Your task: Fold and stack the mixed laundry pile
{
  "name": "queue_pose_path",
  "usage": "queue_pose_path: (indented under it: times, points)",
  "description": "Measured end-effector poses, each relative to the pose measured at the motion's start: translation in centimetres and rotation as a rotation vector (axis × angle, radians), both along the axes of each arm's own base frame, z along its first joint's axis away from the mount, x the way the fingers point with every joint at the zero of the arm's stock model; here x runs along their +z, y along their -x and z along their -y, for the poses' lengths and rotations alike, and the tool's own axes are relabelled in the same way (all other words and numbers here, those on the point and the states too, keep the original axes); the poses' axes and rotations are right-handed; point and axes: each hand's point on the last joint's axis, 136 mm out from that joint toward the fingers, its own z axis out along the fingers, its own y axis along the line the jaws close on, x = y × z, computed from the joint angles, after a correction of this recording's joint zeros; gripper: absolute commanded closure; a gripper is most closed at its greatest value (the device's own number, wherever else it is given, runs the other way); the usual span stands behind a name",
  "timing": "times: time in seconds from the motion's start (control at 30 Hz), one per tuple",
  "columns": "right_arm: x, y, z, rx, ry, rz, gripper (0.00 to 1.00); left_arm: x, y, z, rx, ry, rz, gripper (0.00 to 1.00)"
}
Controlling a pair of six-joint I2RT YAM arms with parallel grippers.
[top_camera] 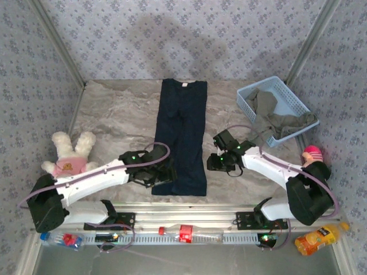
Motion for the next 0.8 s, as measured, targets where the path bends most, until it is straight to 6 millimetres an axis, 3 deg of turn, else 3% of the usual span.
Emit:
queue_pose_path:
  times: [0.1,0.2,0.43,0.57,0.63,0.8]
  points:
    - [0.0,0.0,-0.9,0.027,0.007,-0.001,0.61,-0.1,-1.3,0.9,0.024,0.035,0.039,0.73]
    - [-0.4,0.1,-1.3,0.041,0.017,-0.011,0.62,-1.0,-2.1,2.4,0.01,0.051,0.048,0.89]
    - [-0.8,0.1,-1.4,0.042,0.015,-0.024,0.63,-4.8,-2.8,5.0,-0.049,0.024,0.009,0.92]
    - [-0.8,0.0,-1.2,0.039,0.01,-0.026,0.51,-7.1,-2.3,5.0,-0.062,-0.033,-0.046,0.76]
    - [-0.9,0.0,-1.1,0.037,0.007,-0.029,0.43,-8.0,-1.8,4.7,-0.066,-0.07,-0.075,0.55]
    - [-0.5,1.1,-1.0,0.048,-0.026,-0.032,0.41,-5.1,-2.7,6.0,-0.076,-0.051,-0.042,0.23]
